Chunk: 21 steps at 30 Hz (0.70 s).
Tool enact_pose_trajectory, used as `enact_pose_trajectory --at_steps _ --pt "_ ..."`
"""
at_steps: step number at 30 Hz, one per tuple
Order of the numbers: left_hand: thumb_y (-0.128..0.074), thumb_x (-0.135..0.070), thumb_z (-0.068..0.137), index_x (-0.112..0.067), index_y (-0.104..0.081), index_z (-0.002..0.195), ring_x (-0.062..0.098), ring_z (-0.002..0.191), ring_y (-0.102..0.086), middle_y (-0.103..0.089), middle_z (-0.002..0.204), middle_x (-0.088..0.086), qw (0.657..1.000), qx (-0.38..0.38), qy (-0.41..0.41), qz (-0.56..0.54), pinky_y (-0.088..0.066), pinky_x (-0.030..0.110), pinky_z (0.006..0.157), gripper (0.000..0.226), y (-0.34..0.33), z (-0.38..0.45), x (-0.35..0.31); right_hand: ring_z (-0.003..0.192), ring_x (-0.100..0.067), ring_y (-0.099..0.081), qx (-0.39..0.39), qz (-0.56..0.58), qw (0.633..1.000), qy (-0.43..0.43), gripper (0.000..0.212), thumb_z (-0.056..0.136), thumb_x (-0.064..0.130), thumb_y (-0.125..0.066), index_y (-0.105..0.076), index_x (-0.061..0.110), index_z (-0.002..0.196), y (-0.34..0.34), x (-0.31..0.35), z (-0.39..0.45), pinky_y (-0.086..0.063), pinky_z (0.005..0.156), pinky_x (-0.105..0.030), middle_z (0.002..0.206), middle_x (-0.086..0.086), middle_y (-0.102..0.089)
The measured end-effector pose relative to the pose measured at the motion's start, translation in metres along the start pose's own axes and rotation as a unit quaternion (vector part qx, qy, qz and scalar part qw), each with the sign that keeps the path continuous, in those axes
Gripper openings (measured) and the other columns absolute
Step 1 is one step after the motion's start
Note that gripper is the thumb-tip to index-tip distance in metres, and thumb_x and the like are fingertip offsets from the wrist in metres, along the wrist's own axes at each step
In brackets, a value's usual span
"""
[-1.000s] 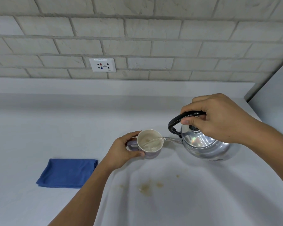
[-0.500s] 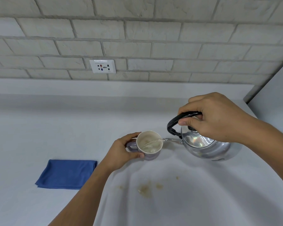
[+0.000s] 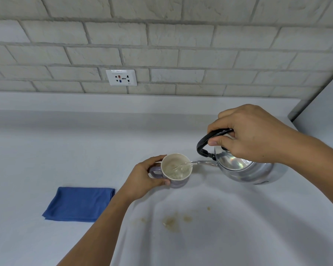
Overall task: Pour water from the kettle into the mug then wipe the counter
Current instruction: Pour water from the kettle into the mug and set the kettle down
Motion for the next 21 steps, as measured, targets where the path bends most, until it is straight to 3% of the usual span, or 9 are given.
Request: enact_pose_trajectory --at_steps 13,21 --pt "-0.097 -0.015 0.068 -0.034 -0.065 0.135 0.007 0.123 -0.066 -0.072 0.131 -0.016 1.000 -0.001 0.002 -0.007 -0.051 0.010 0.092 0.076 0.000 0.000 -0.002 0.073 -0.011 -0.052 0.021 -0.033 0.999 0.015 0.021 0.091 0.047 -0.059 -0.073 0.032 0.093 0.001 0.008 0.006 -0.048 0.069 -0.039 0.077 0.012 -0.060" --pt "-0.096 -0.009 0.069 -0.028 -0.065 0.136 0.008 0.123 -0.066 -0.071 0.132 -0.014 1.000 -0.001 0.002 -0.022 -0.053 0.010 0.088 0.076 -0.001 0.000 -0.002 0.070 -0.009 -0.048 0.026 -0.058 0.997 0.038 0.020 0.090 0.048 -0.056 -0.071 0.034 0.088 0.001 0.012 0.008 -0.044 0.064 -0.034 0.073 0.015 -0.054"
Point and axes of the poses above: each hand's wrist, its own z-axis towards the middle knuckle, its own y-axis out of the back of the hand, x = y × z, the point moved 1 cm from there along z, towards the middle knuckle
